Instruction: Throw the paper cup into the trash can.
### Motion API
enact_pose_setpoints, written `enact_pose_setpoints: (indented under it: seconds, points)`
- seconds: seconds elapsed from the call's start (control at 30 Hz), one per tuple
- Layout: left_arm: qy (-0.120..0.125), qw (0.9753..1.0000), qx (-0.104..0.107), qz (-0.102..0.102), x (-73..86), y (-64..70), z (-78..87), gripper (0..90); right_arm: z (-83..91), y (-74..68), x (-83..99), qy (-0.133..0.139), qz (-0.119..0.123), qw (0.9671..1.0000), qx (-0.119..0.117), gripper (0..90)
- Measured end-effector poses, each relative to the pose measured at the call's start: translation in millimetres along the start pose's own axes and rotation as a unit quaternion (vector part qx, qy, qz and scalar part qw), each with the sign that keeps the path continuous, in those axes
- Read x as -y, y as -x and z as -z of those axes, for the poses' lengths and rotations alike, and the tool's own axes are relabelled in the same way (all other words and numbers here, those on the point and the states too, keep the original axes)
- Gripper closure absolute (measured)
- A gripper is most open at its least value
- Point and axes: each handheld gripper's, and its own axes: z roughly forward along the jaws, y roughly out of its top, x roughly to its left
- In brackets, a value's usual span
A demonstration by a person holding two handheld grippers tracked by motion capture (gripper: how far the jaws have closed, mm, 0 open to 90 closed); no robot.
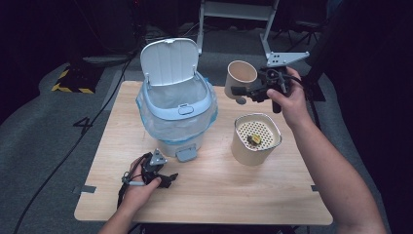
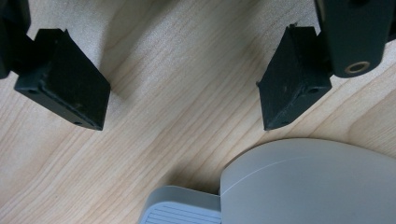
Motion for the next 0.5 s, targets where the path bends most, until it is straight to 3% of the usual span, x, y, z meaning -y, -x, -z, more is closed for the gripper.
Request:
enact_pose_setpoints:
  seconds: [0.5]
  points:
    - [-0.002, 1.0000, -0.002, -0.001, -1.5, -0.7, -1.3, 16.4, -55.9, -3.0, -25.9, 0.017, -0.016, 0.9996, -0.014, 29.0]
